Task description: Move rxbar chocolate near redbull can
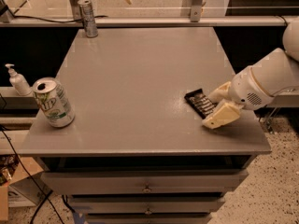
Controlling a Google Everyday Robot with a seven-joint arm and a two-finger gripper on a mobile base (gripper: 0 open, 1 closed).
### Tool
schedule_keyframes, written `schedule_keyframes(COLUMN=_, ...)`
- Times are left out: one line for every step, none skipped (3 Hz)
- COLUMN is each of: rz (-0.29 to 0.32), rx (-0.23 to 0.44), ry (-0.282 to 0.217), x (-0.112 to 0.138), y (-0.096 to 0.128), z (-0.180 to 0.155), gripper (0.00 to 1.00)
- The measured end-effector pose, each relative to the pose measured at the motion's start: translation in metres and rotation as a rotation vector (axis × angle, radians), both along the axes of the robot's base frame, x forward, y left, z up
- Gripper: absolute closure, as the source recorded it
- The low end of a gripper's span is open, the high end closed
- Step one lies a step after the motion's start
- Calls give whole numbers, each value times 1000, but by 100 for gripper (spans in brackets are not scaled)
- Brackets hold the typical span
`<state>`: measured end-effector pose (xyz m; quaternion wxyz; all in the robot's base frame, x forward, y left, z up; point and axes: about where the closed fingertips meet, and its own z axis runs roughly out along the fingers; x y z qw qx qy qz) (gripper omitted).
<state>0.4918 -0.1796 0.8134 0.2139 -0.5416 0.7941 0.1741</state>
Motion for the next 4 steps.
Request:
schedule_keyframes(rz=0, rx=0, ry=0, x=0, y=0, z=8, gripper=87)
schedule_keyframes(rz=0, rx=0, ry=-1, x=0, y=0, z=8, gripper=100)
schedule_keyframes(rz=31, rx=-11, ry=-33, x=21, y=8, z=15, gripper=100)
schedule_keyframes(rz=67, rx=-29, ry=-97, x=48, y=16, z=36, gripper=100)
